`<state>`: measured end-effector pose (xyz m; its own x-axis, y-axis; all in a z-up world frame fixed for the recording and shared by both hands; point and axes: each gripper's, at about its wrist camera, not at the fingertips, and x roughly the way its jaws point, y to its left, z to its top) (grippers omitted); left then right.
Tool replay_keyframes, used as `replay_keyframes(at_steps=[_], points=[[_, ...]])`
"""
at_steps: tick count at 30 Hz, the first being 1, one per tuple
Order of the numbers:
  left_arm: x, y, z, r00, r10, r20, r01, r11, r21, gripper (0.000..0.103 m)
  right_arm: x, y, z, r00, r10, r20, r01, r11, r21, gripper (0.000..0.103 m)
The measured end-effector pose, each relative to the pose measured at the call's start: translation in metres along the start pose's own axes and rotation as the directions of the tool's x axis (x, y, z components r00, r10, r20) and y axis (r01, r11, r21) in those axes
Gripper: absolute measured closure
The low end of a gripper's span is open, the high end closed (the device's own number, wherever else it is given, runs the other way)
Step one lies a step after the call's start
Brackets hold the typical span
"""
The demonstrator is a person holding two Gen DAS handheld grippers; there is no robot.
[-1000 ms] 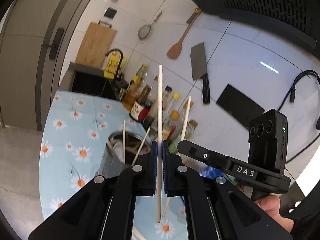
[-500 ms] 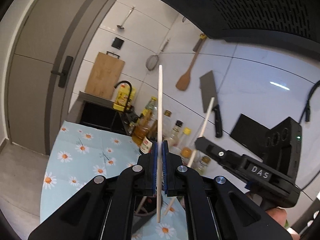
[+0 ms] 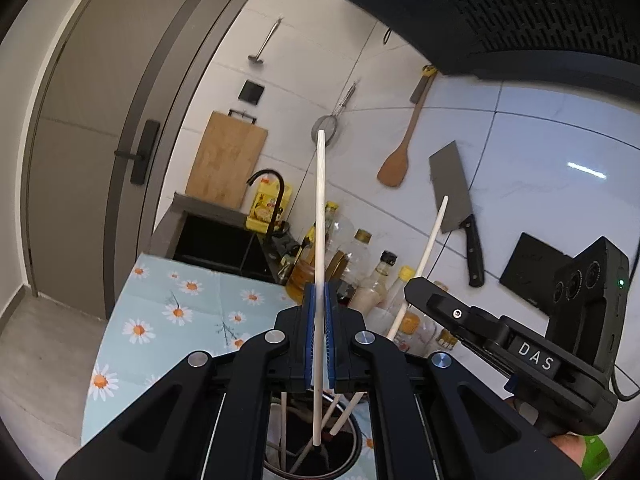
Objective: Organize utensils
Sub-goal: 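Lower the chopsticks into the holder and open both tools, then move both tools back down to the white spoons on the tablecloth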
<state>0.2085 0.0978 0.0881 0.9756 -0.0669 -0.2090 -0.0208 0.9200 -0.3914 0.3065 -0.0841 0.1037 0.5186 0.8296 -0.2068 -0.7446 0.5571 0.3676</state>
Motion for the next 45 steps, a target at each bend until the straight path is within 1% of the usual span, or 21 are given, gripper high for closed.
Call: replay_keyframes(at_steps=[7, 10, 11, 12, 13, 14, 15, 25, 30, 31, 32, 33, 34, 40, 43, 45], points=[[0.013, 0.009, -0.020, 0.998, 0.020, -0.054, -0.020, 1.000, -0.005, 0.099, 0.017, -0.009, -0.015, 0.999, -0.009, -0.054, 0.009, 1.000, 0.004, 0.097], [0.017, 0.011, -0.026, 0.995, 0.025, -0.092, -0.027, 0.999, -0.018, 0.098, 0.021, -0.011, -0.021, 0.996, -0.013, -0.086, 0.014, 1.000, 0.006, 0.097], [0.019, 0.011, -0.028, 0.993, 0.030, -0.111, -0.032, 0.999, -0.013, 0.098, 0.022, -0.011, -0.023, 0.996, -0.016, -0.092, 0.016, 1.000, 0.006, 0.094], [0.019, 0.010, -0.029, 0.993, 0.037, -0.116, -0.038, 0.999, -0.009, 0.098, 0.023, -0.011, -0.025, 0.995, -0.019, -0.099, 0.020, 1.000, 0.007, 0.084], [0.018, 0.009, -0.030, 0.992, 0.043, -0.122, -0.044, 0.999, -0.004, 0.098, 0.023, -0.012, -0.027, 0.994, -0.023, -0.106, 0.024, 1.000, 0.012, 0.080], [0.019, 0.009, -0.031, 0.991, 0.042, -0.129, -0.043, 0.999, -0.003, 0.098, 0.023, -0.013, -0.029, 0.994, -0.023, -0.109, 0.025, 1.000, 0.017, 0.078], [0.018, 0.009, -0.031, 0.990, 0.043, -0.134, -0.044, 0.999, -0.004, 0.098, 0.022, -0.014, -0.030, 0.994, -0.023, -0.110, 0.026, 0.999, 0.020, 0.078], [0.000, 0.001, -0.029, 0.989, 0.057, -0.135, -0.055, 0.998, 0.013, 0.097, 0.003, -0.015, -0.026, 0.995, -0.011, -0.103, 0.016, 0.998, 0.056, 0.077], [-0.018, -0.009, -0.026, 0.991, 0.043, -0.125, -0.039, 0.999, 0.035, 0.097, -0.011, -0.005, -0.026, 0.994, 0.004, -0.109, 0.001, 0.999, 0.043, 0.075], [-0.021, -0.010, -0.026, 0.991, 0.042, -0.124, -0.038, 0.999, 0.035, 0.095, -0.015, -0.003, -0.026, 0.994, 0.007, -0.112, -0.002, 0.999, 0.039, 0.075], [-0.026, -0.011, -0.026, 0.992, 0.042, -0.122, -0.038, 0.999, 0.033, 0.083, -0.017, -0.001, -0.026, 0.994, 0.007, -0.114, -0.003, 0.999, 0.037, 0.074], [-0.030, -0.012, -0.025, 0.992, 0.043, -0.121, -0.040, 0.999, 0.031, 0.077, -0.020, 0.001, -0.027, 0.993, 0.007, -0.116, -0.003, 0.999, 0.034, 0.073], [-0.035, -0.012, -0.026, 0.992, 0.043, -0.122, -0.040, 0.999, 0.024, 0.073, -0.024, 0.002, -0.028, 0.992, 0.007, -0.123, -0.003, 0.999, 0.035, 0.073], [-0.055, -0.014, -0.030, 0.988, 0.038, -0.149, -0.033, 0.999, 0.034, 0.073, -0.040, 0.008, -0.037, 0.986, 0.017, -0.165, -0.011, 0.999, 0.042, 0.073], [-0.065, -0.013, -0.036, 0.983, 0.035, -0.180, -0.030, 0.999, 0.031, 0.073, -0.047, 0.012, -0.043, 0.979, 0.029, -0.201, -0.019, 0.998, 0.053, 0.073], [-0.071, -0.010, -0.042, 0.976, 0.035, -0.215, -0.029, 0.999, 0.027, 0.073, -0.050, 0.014, -0.048, 0.974, 0.040, -0.224, -0.026, 0.997, 0.066, 0.071]])
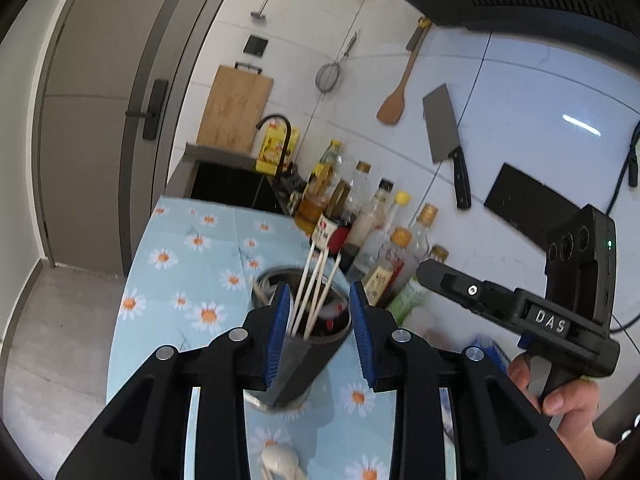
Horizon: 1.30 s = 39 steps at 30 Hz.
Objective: Organize utensils
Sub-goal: 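Move both tools back down to the white spoons on the tablecloth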
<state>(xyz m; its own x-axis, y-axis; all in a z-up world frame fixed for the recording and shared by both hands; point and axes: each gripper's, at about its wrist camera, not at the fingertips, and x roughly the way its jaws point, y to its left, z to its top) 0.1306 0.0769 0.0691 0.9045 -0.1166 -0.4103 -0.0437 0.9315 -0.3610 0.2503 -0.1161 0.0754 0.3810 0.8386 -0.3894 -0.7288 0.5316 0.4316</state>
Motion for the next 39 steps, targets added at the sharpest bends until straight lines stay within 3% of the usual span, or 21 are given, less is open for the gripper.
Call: replay_keyframes(at_steps=[9, 20, 25, 29, 39], points=[[-0.016, 0.015, -0.034, 0.992, -0.022, -0.122, 0.020, 1.000, -0.024, 0.071, -0.001, 0.012, -0.038, 0.985, 0.002, -0.174, -0.003, 1.000, -0.007, 0.058], [-0.020, 0.031, -0.076, 0.961, -0.053, -0.271, 0.037, 0.997, -0.062, 0.068, 0.010, 0.009, -0.097, 0.911, -0.044, -0.410, 0.060, 0.998, 0.026, 0.058], [-0.016, 0.035, -0.091, 0.941, -0.067, -0.331, 0.050, 0.997, -0.061, 0.068, 0.027, 0.013, -0.121, 0.842, -0.082, -0.533, 0.099, 0.995, 0.004, 0.058], [-0.012, 0.041, -0.107, 0.919, -0.090, -0.385, 0.065, 0.995, -0.076, 0.068, 0.043, 0.014, -0.137, 0.774, -0.123, -0.621, 0.138, 0.990, -0.023, 0.058], [-0.014, 0.059, -0.138, 0.882, -0.117, -0.457, 0.065, 0.990, -0.128, 0.068, 0.089, 0.012, -0.175, 0.547, -0.160, -0.822, 0.215, 0.976, -0.046, 0.058]])
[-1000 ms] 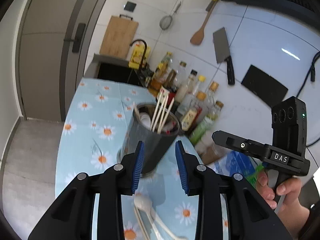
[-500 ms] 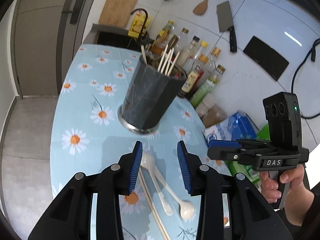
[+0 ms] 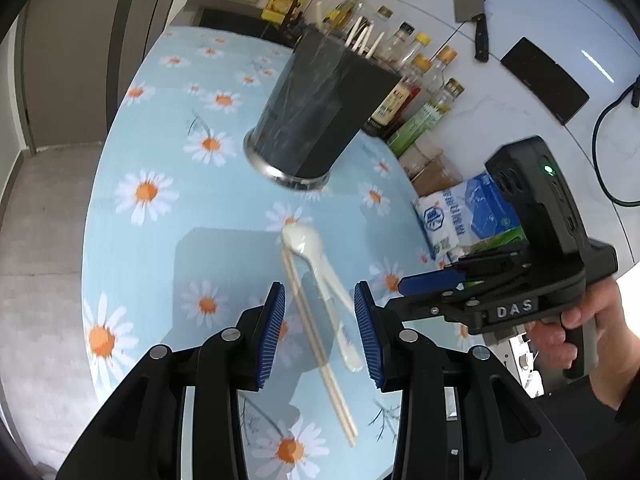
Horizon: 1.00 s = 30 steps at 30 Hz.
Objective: Organize utensils
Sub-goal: 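Move both tools back down to the white spoons on the tablecloth, then close the right tool on the handle of a white spoon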
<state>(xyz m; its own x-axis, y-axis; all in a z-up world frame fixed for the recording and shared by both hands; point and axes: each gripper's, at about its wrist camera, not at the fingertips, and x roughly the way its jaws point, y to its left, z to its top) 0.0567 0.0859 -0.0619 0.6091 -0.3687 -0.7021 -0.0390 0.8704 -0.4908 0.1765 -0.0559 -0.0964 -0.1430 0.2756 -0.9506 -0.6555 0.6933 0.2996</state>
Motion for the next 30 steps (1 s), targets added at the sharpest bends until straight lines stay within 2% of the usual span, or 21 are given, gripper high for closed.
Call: replay_keyframes(at_steps=[4, 8, 15, 19, 26, 29, 30], points=[[0.003, 0.009, -0.011, 0.999, 0.003, -0.032, -0.003, 1.000, -0.012, 0.068, 0.022, 0.006, 0.007, 0.994, -0.049, -0.097, 0.050, 0.999, 0.004, 0.066], [0.007, 0.020, -0.021, 0.998, -0.003, -0.058, 0.001, 1.000, -0.031, 0.068, 0.035, 0.008, 0.013, 0.984, -0.106, -0.144, 0.110, 0.994, 0.015, 0.072], [0.005, 0.034, -0.031, 0.997, -0.023, -0.075, 0.018, 0.998, -0.059, 0.068, 0.055, 0.020, 0.022, 0.965, -0.176, -0.192, 0.182, 0.983, 0.011, 0.078], [0.004, 0.041, -0.033, 0.996, -0.032, -0.078, 0.027, 0.997, -0.069, 0.068, 0.067, 0.030, 0.025, 0.946, -0.237, -0.221, 0.243, 0.970, -0.002, 0.083], [0.005, 0.049, -0.033, 0.995, -0.049, -0.083, 0.044, 0.997, -0.070, 0.068, 0.082, 0.043, 0.032, 0.925, -0.311, -0.221, 0.318, 0.948, -0.002, 0.086], [0.006, 0.050, -0.031, 0.995, -0.060, -0.084, 0.055, 0.996, -0.067, 0.068, 0.085, 0.044, 0.034, 0.923, -0.305, -0.234, 0.321, 0.947, 0.030, 0.088], [0.006, 0.051, -0.031, 0.994, -0.064, -0.084, 0.059, 0.996, -0.067, 0.068, 0.085, 0.043, 0.036, 0.922, -0.307, -0.238, 0.325, 0.945, 0.039, 0.092]])
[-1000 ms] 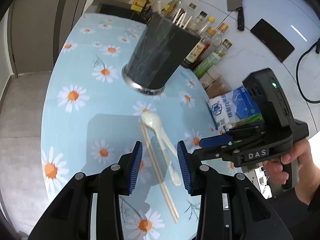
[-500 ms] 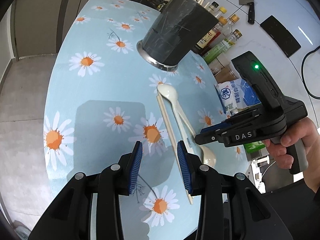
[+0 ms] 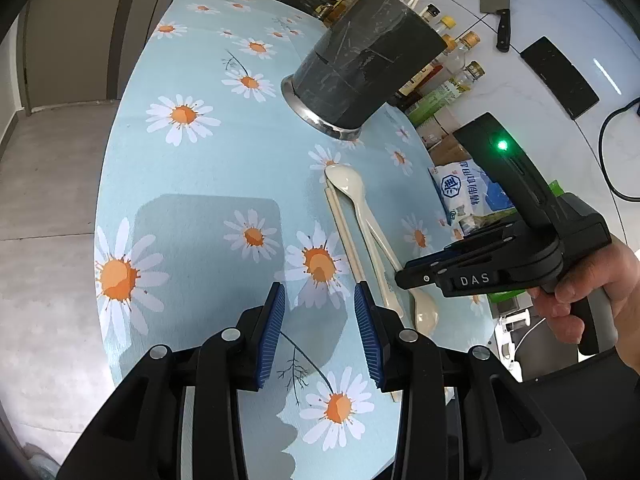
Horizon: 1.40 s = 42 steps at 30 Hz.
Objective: Organize utensils
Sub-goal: 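Close the right tool on the handle of a white spoon, then grasp the other white spoon's handle with the left tool while the right tool holds its spoon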
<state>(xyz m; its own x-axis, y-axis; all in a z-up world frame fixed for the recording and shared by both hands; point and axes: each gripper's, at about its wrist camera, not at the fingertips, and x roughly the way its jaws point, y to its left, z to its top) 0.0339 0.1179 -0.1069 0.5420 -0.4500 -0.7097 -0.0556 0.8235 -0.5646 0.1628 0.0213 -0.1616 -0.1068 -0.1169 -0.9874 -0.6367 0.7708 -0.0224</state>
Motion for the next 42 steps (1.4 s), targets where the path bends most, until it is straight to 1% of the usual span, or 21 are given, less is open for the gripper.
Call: replay_keyframes(at_steps=[1, 2, 5, 7, 12, 14, 19, 22, 25, 29, 32, 35, 38, 39, 42], points=[[0.000, 0.001, 0.001, 1.000, -0.006, 0.000, 0.006, 1.000, 0.001, 0.068, -0.002, -0.005, -0.005, 1.000, -0.008, 0.000, 0.008, 1.000, 0.007, 0.094], [0.000, 0.001, 0.001, 1.000, -0.009, -0.001, 0.009, 1.000, 0.002, 0.068, -0.003, -0.007, -0.005, 1.000, 0.001, 0.000, -0.001, 1.000, 0.015, 0.095], [0.002, 0.003, 0.001, 1.000, -0.017, -0.010, 0.017, 1.000, 0.002, 0.068, -0.008, -0.017, -0.004, 1.000, 0.026, 0.002, -0.026, 0.999, 0.036, 0.095], [0.002, 0.004, 0.000, 1.000, -0.021, -0.019, 0.021, 1.000, 0.001, 0.068, -0.009, -0.017, -0.003, 0.999, 0.035, 0.005, -0.035, 0.998, 0.046, 0.095], [0.003, 0.005, 0.000, 0.999, -0.036, -0.040, 0.037, 0.999, 0.011, 0.068, -0.018, -0.032, -0.009, 0.999, 0.049, 0.022, -0.050, 0.996, 0.074, 0.095], [0.003, 0.005, 0.002, 0.998, -0.046, -0.049, 0.047, 0.999, 0.016, 0.068, -0.028, -0.050, -0.018, 0.997, 0.064, 0.041, -0.067, 0.994, 0.087, 0.095], [0.007, -0.001, 0.009, 0.996, -0.062, -0.071, 0.064, 0.997, 0.034, 0.068, -0.047, -0.063, -0.027, 0.989, 0.111, 0.101, -0.123, 0.985, 0.120, 0.095], [0.010, -0.010, 0.014, 0.995, -0.062, -0.080, 0.066, 0.996, 0.053, 0.068, -0.057, -0.070, -0.030, 0.983, 0.128, 0.134, -0.144, 0.982, 0.120, 0.095], [0.013, -0.021, 0.021, 0.994, -0.074, -0.086, 0.079, 0.995, 0.057, 0.068, -0.069, -0.077, -0.038, 0.972, 0.160, 0.175, -0.181, 0.977, 0.113, 0.095], [0.021, -0.033, 0.029, 0.992, -0.086, -0.094, 0.090, 0.995, 0.044, 0.068, -0.085, -0.091, -0.044, 0.952, 0.208, 0.224, -0.234, 0.968, 0.096, 0.095], [0.032, -0.044, 0.036, 0.992, -0.069, -0.102, 0.073, 0.997, 0.040, 0.068, -0.095, -0.102, -0.052, 0.936, 0.245, 0.253, -0.272, 0.959, 0.078, 0.095], [0.044, -0.052, 0.043, 0.993, -0.037, -0.113, 0.039, 0.999, 0.022, 0.068, -0.100, -0.118, -0.062, 0.911, 0.296, 0.288, -0.324, 0.945, 0.053, 0.095], [0.058, -0.056, 0.050, 0.992, -0.025, -0.124, 0.024, 1.000, -0.015, 0.068, -0.109, -0.128, -0.072, 0.877, 0.354, 0.325, -0.381, 0.924, 0.022, 0.095], [0.062, -0.059, 0.052, 0.991, -0.023, -0.130, 0.020, 1.000, -0.019, 0.068, -0.111, -0.134, -0.076, 0.864, 0.376, 0.335, -0.401, 0.916, 0.008, 0.095], [0.075, -0.063, 0.058, 0.989, 0.005, -0.151, -0.008, 1.000, -0.021, 0.068, -0.112, -0.140, -0.084, 0.839, 0.417, 0.350, -0.440, 0.898, -0.018, 0.095]])
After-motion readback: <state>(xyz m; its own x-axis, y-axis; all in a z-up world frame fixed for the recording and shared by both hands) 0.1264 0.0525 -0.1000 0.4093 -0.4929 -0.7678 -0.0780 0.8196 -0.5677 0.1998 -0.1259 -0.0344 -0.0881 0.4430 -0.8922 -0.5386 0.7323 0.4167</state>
